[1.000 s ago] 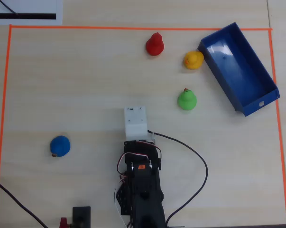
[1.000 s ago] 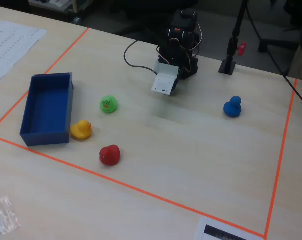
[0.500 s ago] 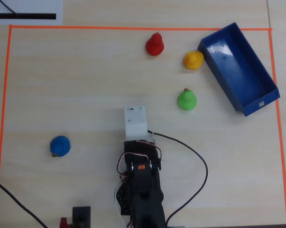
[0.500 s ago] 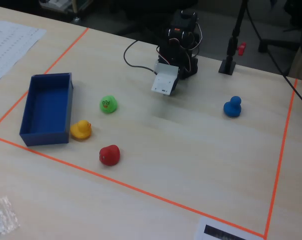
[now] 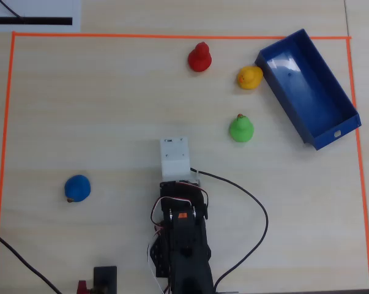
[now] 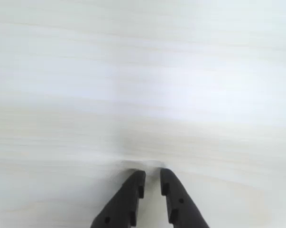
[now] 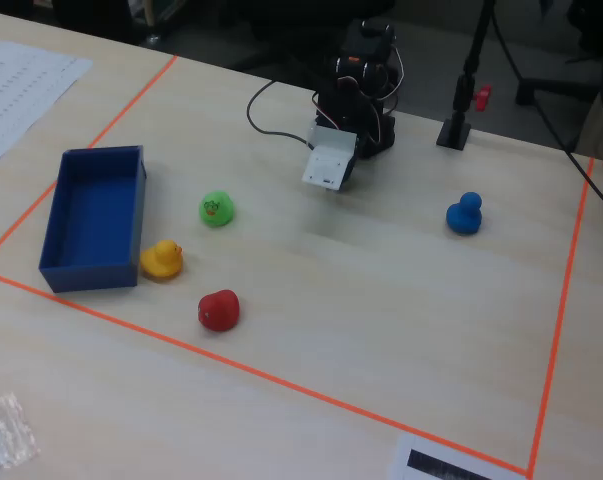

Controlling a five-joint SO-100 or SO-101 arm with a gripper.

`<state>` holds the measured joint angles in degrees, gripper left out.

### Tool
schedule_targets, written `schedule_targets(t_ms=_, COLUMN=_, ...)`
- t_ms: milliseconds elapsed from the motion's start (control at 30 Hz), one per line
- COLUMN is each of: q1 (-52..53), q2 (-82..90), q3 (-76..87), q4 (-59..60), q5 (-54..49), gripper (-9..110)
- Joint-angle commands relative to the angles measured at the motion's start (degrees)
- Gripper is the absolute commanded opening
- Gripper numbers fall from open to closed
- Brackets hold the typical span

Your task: Grasp blue duck and put it into box.

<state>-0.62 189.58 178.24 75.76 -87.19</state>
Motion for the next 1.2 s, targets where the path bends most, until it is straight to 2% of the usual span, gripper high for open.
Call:
schedule_targets(t_ms=0, q1=0.53, q2=0.18, q3=0.0, q4=0.88, q5=-0.09, gripper=1)
schedule_targets(t_ms=1167, q1=2.37, q2=0.0, q3=0.0, q4=0.88, q5=-0.44, gripper=0)
